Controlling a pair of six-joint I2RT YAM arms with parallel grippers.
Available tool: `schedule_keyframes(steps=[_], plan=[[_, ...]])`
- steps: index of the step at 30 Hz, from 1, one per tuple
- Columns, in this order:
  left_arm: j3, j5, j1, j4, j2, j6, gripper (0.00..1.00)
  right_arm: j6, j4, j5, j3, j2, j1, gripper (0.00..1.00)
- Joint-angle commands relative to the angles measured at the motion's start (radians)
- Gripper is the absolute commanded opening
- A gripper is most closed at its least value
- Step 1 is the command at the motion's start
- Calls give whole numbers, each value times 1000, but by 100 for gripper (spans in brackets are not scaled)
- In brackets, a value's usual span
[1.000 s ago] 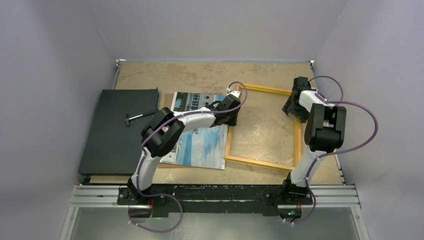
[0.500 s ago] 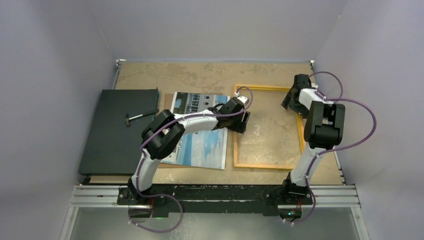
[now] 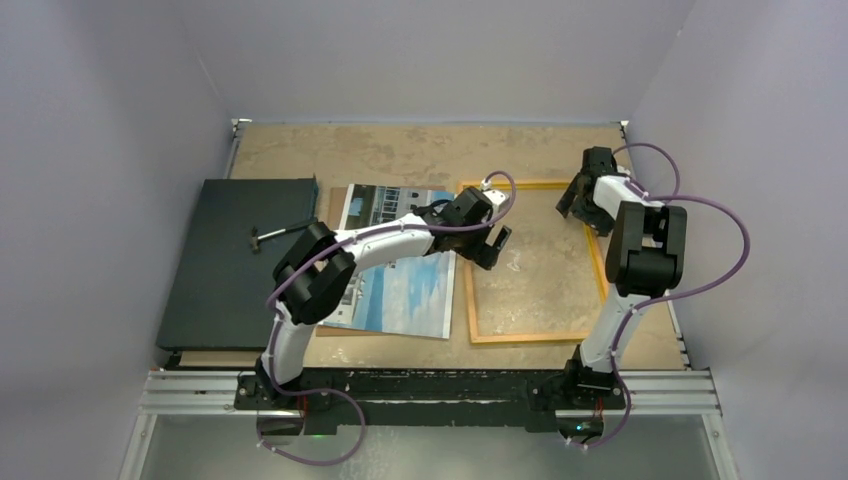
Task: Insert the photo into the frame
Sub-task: Turn over the photo frame at the center of the board.
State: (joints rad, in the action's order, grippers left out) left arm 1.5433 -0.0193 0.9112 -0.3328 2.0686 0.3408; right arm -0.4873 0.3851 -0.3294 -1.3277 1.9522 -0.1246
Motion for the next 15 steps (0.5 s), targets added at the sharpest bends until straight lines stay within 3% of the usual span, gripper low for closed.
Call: schedule_keyframes(steps=[1, 7, 15], plan=[[53, 53, -47, -8, -72, -86, 93, -47, 52, -51, -10, -23, 0, 99], [83, -53, -168, -39, -134, -71, 94, -92, 79, -145, -51, -103, -2, 99], [284, -90, -375, -318, -178, -191, 99, -117, -4, -169, 9, -294, 19, 99]])
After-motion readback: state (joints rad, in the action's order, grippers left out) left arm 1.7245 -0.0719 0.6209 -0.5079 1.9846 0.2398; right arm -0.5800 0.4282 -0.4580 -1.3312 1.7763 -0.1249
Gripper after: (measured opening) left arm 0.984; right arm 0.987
